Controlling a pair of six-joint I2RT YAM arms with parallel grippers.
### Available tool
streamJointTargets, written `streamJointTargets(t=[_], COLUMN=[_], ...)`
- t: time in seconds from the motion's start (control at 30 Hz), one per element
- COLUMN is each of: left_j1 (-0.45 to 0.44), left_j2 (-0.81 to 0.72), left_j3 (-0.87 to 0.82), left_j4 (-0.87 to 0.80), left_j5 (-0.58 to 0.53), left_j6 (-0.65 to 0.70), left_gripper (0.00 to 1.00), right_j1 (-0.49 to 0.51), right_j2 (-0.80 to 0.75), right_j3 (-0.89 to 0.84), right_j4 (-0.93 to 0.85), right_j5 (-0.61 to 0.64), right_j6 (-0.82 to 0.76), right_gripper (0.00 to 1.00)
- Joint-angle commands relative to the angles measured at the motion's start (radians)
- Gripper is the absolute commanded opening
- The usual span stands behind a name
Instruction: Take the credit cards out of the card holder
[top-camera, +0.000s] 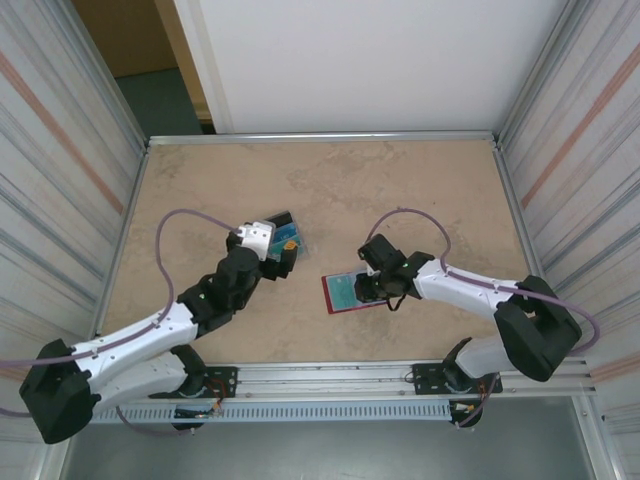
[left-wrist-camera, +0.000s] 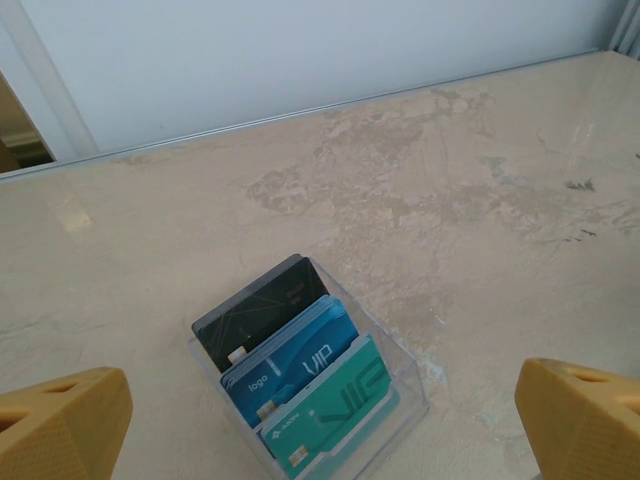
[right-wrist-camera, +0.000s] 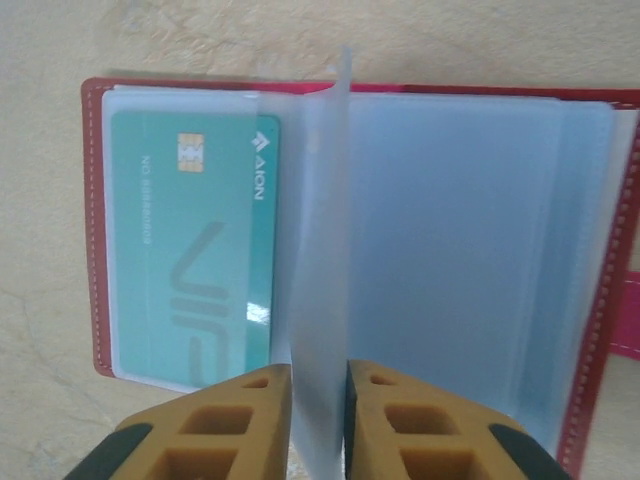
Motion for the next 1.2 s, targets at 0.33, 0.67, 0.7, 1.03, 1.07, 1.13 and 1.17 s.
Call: streamJointTargets(t=[0.33,0.67,0.7,1.03,1.07,1.13,1.17], left_j1=[-0.055,-0.185,-0.205,-0.284,-0.286,-0.285,-0.284], left_j2=[0.072,0.255,0.286,0.479,0.488,0.508,0.518], left_j3=[0.037,0.056,0.065,0.108,0.110,0.117,0.120], left_j4=[0.012,0.002,-0.002,0.013,0.012,0.002,-0.003], left_j5=[0.005,-0.005,-0.020,-0.018,-0.014,-0.012,-0.010], left_j6=[-0.012,-0.024,-0.029,-0.069,-0.069,-0.074,-0.077], left_gripper=[0.99,0.99,0.99,0.99,0.99,0.99,0.99], right_j1=[-0.153,-0.177,-0.177,-0.137,-0.131,-0.120,-0.112], right_j2=[-0.104,-0.205,-0.212,-0.189,-0.178,-0.150,-0.133], right_j3=[-0.057,-0.041,-0.042,-0.052,-0.050,-0.042,-0.038], right_j4=[-0.032,-0.032,-0.024,0.054,0.063,0.077,0.085], right_j5=[0.018,-0.040,-0.057,-0.161,-0.169,-0.192,-0.198], right_j6=[0.064,0.165,0.173,0.219,0.223,0.224,0.223], right_gripper=[0.31,0.36,0.36,0.35,0.34,0.33,0.32])
